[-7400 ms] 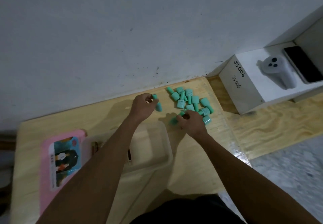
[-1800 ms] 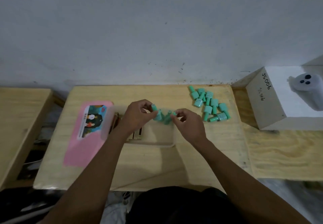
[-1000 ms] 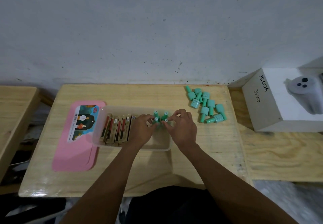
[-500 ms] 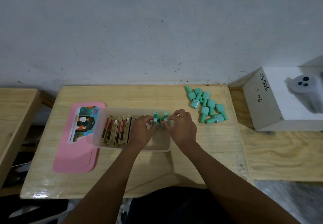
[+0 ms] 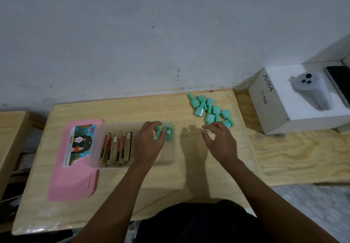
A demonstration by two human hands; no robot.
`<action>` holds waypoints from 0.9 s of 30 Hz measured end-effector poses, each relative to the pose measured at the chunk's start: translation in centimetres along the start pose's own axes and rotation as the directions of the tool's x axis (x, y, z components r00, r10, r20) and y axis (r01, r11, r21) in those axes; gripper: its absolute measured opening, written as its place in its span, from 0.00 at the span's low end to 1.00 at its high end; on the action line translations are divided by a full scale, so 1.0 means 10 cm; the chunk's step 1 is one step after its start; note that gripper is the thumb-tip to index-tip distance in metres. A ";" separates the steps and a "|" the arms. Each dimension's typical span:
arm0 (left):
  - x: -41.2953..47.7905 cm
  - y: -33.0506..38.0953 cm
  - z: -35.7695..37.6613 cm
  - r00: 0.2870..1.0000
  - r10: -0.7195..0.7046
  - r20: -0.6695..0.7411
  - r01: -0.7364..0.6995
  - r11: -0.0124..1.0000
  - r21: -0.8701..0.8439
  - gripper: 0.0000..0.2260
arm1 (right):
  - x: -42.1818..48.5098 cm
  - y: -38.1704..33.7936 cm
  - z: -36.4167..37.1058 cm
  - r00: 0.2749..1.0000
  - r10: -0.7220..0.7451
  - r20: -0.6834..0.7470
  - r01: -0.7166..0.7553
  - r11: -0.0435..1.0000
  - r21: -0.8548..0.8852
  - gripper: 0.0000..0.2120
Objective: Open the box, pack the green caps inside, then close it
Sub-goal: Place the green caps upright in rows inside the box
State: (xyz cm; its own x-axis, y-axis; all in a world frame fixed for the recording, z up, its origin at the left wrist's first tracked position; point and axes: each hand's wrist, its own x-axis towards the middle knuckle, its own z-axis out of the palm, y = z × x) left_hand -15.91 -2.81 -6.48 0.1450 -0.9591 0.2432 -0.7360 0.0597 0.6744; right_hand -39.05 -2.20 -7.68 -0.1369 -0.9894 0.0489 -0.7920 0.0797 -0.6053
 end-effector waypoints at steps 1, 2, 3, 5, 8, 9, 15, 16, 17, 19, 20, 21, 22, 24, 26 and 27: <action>0.02 0.09 0.03 0.999 0.048 -0.007 -0.048 0.999 -0.017 0.08 | 0.04 0.12 -0.06 0.999 0.037 0.000 -0.037 0.999 -0.018 0.11; 0.05 0.18 0.06 0.996 0.090 0.000 -0.090 0.995 -0.036 0.08 | 0.08 0.24 -0.11 0.997 0.071 0.010 -0.070 0.996 -0.046 0.10; 0.08 0.27 0.11 0.992 0.124 0.015 -0.123 0.991 -0.054 0.08 | 0.13 0.34 -0.16 0.995 0.097 0.028 -0.094 0.992 -0.083 0.11; 0.15 0.44 0.23 0.985 0.160 0.062 -0.154 0.984 -0.093 0.08 | 0.23 0.50 -0.26 0.991 0.108 0.081 -0.093 0.981 -0.171 0.12; 0.32 0.64 0.52 0.975 0.105 0.196 -0.081 0.989 -0.125 0.10 | 0.39 0.62 -0.33 0.964 0.063 0.258 0.020 0.951 -0.308 0.18; 0.39 0.71 0.63 0.965 0.066 0.256 -0.034 0.991 -0.127 0.12 | 0.44 0.63 -0.33 0.943 0.049 0.329 0.077 0.930 -0.360 0.19; 0.75 0.86 1.15 0.811 -0.218 0.543 0.242 0.970 0.029 0.24 | 0.64 0.59 -0.28 0.896 -0.027 0.444 0.292 0.790 -0.540 0.17; 0.80 0.84 1.22 0.791 -0.248 0.559 0.257 0.964 0.064 0.25 | 0.68 0.58 -0.28 0.890 -0.042 0.454 0.311 0.784 -0.538 0.18; 0.84 0.80 1.28 0.774 -0.271 0.572 0.260 0.960 0.102 0.25 | 0.71 0.56 -0.28 0.889 -0.059 0.455 0.322 0.786 -0.528 0.18; 0.91 0.75 1.39 0.745 -0.309 0.591 0.260 0.951 0.169 0.24 | 0.76 0.56 -0.28 0.886 -0.074 0.458 0.326 0.803 -0.500 0.17; 0.93 0.73 1.43 0.733 -0.323 0.598 0.264 0.946 0.187 0.23 | 0.78 0.57 -0.28 0.881 -0.074 0.467 0.327 0.809 -0.489 0.17; 0.95 0.72 1.46 0.731 -0.328 0.598 0.266 0.945 0.192 0.22 | 0.79 0.59 -0.27 0.875 -0.068 0.479 0.326 0.816 -0.478 0.17; 0.96 0.72 1.50 0.735 -0.332 0.591 0.272 0.943 0.190 0.21 | 0.80 0.60 -0.28 0.873 -0.064 0.483 0.316 0.829 -0.461 0.18; 0.98 0.73 1.55 0.753 -0.344 0.561 0.290 0.939 0.187 0.19 | 0.81 0.61 -0.30 0.883 -0.056 0.465 0.277 0.863 -0.422 0.17; 1.00 0.73 1.59 0.771 -0.346 0.534 0.285 0.938 0.197 0.16 | 0.82 0.64 -0.31 0.901 -0.008 0.433 0.182 0.914 -0.362 0.12; 1.01 0.72 1.61 0.777 -0.348 0.525 0.285 0.938 0.199 0.15 | 0.82 0.67 -0.31 0.910 0.034 0.414 0.105 0.946 -0.308 0.11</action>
State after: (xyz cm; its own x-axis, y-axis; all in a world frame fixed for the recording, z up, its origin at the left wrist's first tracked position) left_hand -30.39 -16.50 -10.40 0.0215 -0.9110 -0.4118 -0.7806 -0.2726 0.5625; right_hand -47.32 -9.37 -8.90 0.0946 -0.9475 -0.3055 -0.9466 0.0094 -0.3223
